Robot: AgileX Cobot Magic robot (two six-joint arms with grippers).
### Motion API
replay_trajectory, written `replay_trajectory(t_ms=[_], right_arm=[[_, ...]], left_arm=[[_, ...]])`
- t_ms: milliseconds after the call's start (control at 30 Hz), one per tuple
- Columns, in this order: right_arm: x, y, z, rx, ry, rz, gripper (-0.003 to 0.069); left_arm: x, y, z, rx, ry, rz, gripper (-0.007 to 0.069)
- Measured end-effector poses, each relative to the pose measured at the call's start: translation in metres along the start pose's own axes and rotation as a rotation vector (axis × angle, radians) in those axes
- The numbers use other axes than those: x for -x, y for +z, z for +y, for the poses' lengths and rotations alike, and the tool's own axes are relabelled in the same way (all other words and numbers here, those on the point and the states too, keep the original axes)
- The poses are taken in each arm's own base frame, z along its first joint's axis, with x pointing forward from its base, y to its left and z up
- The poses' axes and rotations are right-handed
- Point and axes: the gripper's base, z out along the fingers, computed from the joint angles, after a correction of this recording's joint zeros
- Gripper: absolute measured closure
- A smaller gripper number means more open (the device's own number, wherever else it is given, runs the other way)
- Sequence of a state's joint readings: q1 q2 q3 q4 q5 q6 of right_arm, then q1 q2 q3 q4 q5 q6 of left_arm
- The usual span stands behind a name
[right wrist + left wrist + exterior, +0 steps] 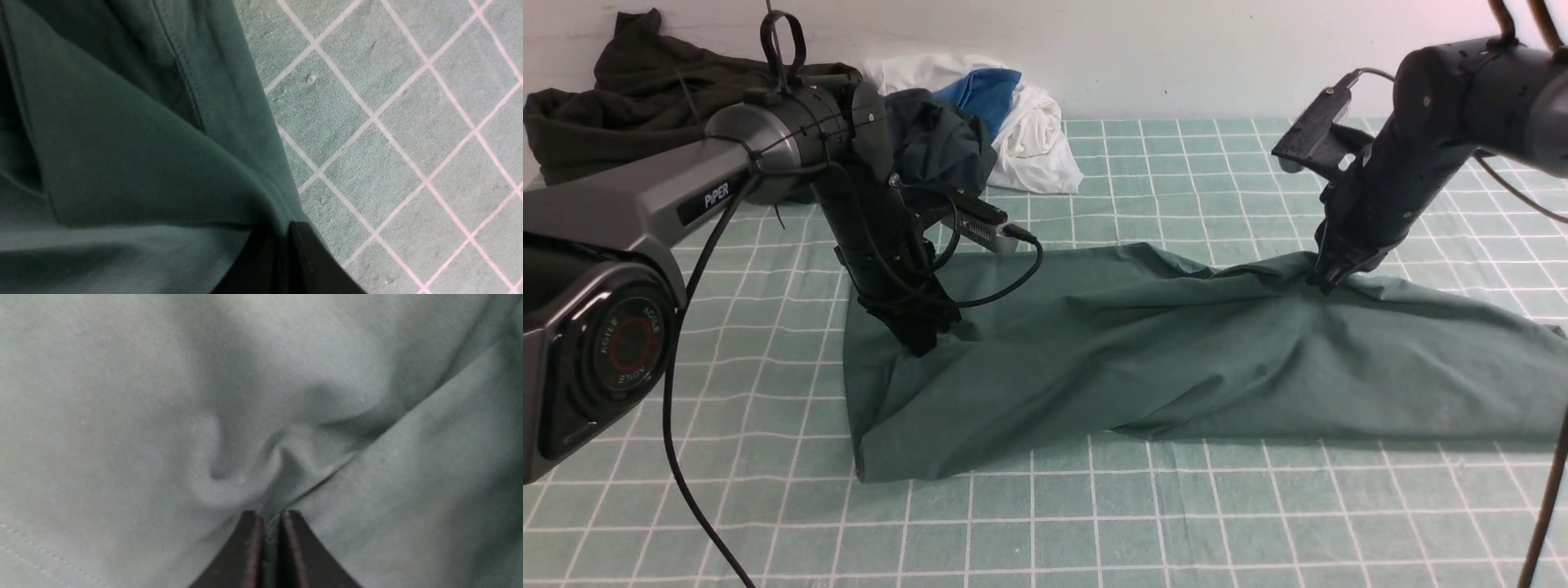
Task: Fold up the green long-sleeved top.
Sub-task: Use both arms to drag the lower edge of the fabric forward and fold it over the upper edge
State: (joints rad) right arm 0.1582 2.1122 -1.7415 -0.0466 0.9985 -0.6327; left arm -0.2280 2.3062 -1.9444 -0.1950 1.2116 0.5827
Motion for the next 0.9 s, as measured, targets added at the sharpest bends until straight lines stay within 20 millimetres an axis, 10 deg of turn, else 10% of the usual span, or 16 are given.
replay_trajectory(t_ms=[567,900], right_arm=[[0.009,-0.001,-0.008,-0.093,-0.012,-0.103,0.0645],[0.014,0.036,-0.009,-0.123,-0.004,-0.157,0.0624]], left_arm=[[0.009,-0.095,0.038,0.250,-0.076,-0.216,0.0608],[0.003,-0.066,0.072,0.268,-0.148,-0.237,0.0608]])
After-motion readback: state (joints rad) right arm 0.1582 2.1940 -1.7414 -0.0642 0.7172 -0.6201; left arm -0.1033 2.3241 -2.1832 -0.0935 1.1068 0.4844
